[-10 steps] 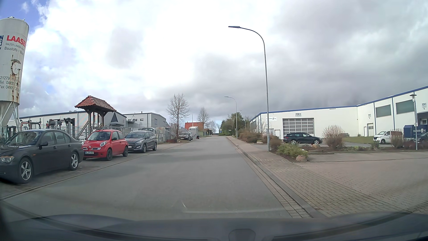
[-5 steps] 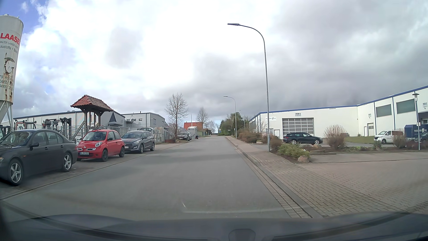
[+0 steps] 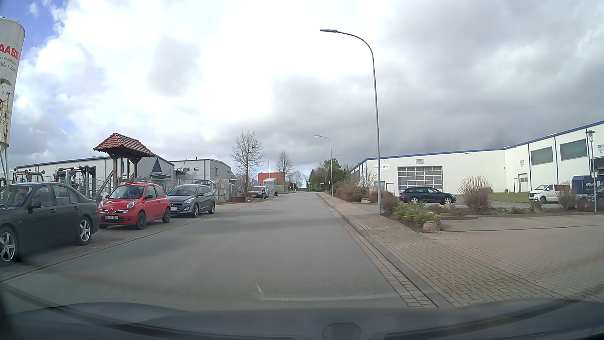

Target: Follow the waypoints while adhering to traffic rules and regulations

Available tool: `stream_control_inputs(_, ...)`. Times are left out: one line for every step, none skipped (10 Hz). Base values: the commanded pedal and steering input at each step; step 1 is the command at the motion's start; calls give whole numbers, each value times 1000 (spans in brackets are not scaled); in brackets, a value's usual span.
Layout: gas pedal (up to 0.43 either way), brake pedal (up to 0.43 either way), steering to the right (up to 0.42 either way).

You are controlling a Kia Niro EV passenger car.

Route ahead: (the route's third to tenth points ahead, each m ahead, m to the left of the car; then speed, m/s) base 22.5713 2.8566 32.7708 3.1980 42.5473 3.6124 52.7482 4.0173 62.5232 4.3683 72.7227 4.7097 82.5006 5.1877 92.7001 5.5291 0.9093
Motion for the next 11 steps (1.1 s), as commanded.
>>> stream_control_inputs(0,0,25)
stream_control_inputs(0,0,25)
stream_control_inputs(0,0,24)
stream_control_inputs(0,0,24)
stream_control_inputs(0,0,24)
stream_control_inputs(0,0,23)
stream_control_inputs(0,0,22)
stream_control_inputs(0,0,21)
stream_control_inputs(0,0,21)
stream_control_inputs(0,0,21)
stream_control_inputs(0,0,23)
